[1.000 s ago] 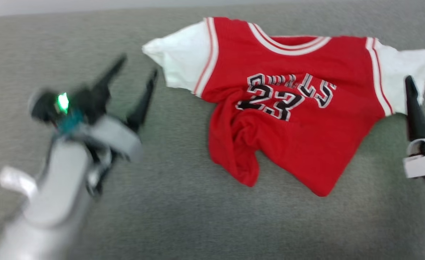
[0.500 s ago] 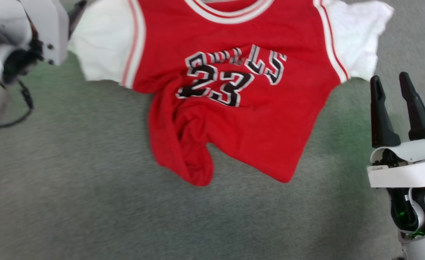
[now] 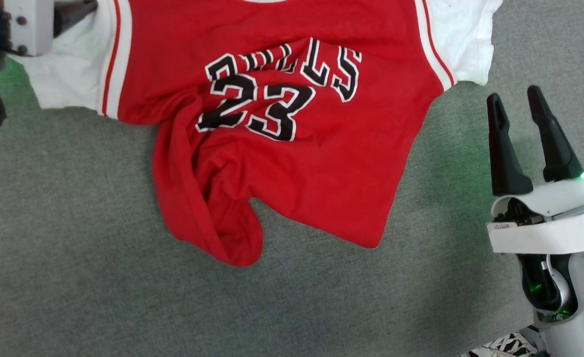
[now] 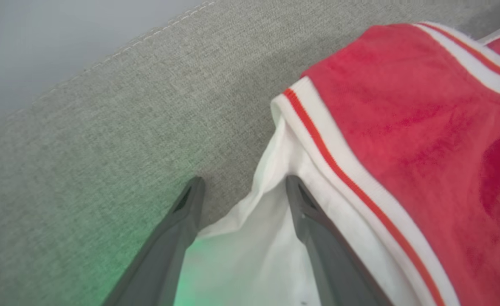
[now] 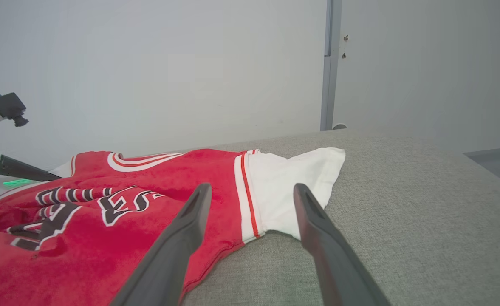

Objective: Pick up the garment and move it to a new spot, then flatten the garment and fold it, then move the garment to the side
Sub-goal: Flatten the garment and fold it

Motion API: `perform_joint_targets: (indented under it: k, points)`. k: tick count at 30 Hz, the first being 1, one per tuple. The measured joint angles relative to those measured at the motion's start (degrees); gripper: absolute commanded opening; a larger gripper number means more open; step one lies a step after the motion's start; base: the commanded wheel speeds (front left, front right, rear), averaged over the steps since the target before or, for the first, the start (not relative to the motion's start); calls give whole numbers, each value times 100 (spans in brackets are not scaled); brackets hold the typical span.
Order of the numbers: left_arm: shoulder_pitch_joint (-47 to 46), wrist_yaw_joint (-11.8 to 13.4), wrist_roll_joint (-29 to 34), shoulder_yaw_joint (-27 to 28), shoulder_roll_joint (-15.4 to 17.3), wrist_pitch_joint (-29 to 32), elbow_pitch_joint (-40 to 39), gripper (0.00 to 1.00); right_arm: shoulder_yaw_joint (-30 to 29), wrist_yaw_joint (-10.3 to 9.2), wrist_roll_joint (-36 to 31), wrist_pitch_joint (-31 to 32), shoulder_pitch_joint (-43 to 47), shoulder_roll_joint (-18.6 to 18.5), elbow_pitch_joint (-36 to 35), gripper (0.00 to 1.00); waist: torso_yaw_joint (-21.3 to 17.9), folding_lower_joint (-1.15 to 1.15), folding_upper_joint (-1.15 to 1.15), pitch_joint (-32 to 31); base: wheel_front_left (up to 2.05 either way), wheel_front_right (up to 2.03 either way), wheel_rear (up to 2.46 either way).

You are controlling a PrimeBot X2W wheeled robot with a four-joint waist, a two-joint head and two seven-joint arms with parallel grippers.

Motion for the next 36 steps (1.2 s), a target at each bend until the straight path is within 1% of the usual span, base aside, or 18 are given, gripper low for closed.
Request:
perform_joint_targets:
  k: [2, 3, 6, 8, 10, 12, 15, 18, 20, 23, 27, 33, 36]
  points:
    - [-10, 3, -186, -30, 21, 67, -31, 14, 24, 0, -14, 0, -57, -36, -10, 100, -4, 0, 0, 24, 0, 0, 0]
    - [-22, 13, -258, -70, 30, 89, -63, 0, 59, 0, -44, 0, -91, -94, -5, 100, 4, 0, 0, 28, 0, 0, 0]
    - [-34, 10, -403, -193, 76, 159, -179, 0, 202, 0, -149, -1, -315, -350, 99, 100, 34, 0, 0, 34, 0, 0, 0]
    - [-35, 8, -415, -279, 93, 90, -220, 0, 409, 0, -99, -2, -586, -559, 249, 100, 59, 0, 0, 30, 0, 0, 0]
    - [-55, 8, -486, -343, 81, -2, -250, 0, 721, 0, 1, 143, -922, -946, 508, 100, 101, 0, 0, 29, 0, 0, 0]
    - [-85, 8, -509, -426, 49, -112, -282, 0, 978, 0, 268, 490, -1373, -1295, 691, 100, 163, 0, 0, 33, 0, 0, 0]
    - [-154, 8, -587, -542, -22, -257, -343, 0, 1373, 1, 601, 1289, -2226, -1856, 1033, 100, 268, 0, 0, 70, 0, 0, 0]
    - [-250, 8, -656, -676, -114, -409, -385, 0, 1735, 0, 1010, 2124, -2987, -2227, 1493, 100, 391, 0, 0, 128, 0, 0, 0]
    - [-283, 8, -689, -758, -165, -579, -426, 0, 1972, 0, 1306, 2601, -3455, -2336, 1797, 100, 483, 0, 0, 165, 0, 0, 0]
    - [-340, 8, -767, -900, -222, -786, -498, 0, 2340, 0, 1644, 3167, -4049, -2395, 2238, 100, 623, 0, 0, 216, 0, 0, 0]
    - [-443, 9, -865, -1112, -264, -979, -598, 0, 2793, 0, 1859, 3706, -4603, -2431, 2842, 100, 786, 0, 0, 283, 0, 0, 0]
    - [-689, 9, -1042, -1482, -299, -1129, -801, 0, 3334, 0, 2183, 3985, -5126, -2455, 3426, 100, 964, 0, 0, 404, 0, 0, 0]
    - [-786, 9, -1129, -1614, -304, -1188, -856, 0, 3601, 0, 2360, 4195, -5299, -2469, 3595, 100, 1007, 0, 0, 458, 0, 0, 0]
